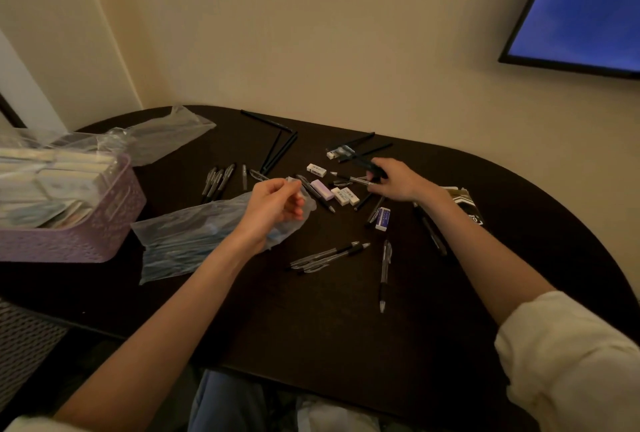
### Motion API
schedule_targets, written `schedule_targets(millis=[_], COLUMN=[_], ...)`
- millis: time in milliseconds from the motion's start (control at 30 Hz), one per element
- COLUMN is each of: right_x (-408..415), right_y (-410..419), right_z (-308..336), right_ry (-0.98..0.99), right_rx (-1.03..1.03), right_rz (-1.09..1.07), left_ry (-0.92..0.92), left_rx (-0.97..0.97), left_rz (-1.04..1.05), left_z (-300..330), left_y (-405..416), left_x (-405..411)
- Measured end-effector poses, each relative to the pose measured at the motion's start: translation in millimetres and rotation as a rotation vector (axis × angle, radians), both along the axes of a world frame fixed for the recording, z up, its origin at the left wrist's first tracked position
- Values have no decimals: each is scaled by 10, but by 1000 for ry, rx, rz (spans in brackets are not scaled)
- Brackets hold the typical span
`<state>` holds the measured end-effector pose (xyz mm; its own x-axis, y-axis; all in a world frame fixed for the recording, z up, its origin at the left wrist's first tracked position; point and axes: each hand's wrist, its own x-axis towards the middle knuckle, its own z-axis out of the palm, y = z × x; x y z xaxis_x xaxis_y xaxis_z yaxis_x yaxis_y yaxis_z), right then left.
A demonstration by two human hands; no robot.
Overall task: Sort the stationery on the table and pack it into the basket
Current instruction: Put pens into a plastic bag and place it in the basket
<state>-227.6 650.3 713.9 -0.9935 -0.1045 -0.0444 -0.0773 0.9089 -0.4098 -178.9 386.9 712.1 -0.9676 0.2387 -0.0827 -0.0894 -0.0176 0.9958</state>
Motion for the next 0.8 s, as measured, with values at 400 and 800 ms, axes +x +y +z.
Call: schedule_targets(millis=[400, 800], right_x=[-98, -61], right_y=[-132, -162], right_z=[-109, 368], right_ry=[-111, 94], right_rx=[558, -333], right_rz=[175, 7], left_ry=[11, 37], left_rx=[-1, -29], left_rz=[39, 22], left_z=[28, 123], left_y=[-76, -61], left_x=[-40, -75])
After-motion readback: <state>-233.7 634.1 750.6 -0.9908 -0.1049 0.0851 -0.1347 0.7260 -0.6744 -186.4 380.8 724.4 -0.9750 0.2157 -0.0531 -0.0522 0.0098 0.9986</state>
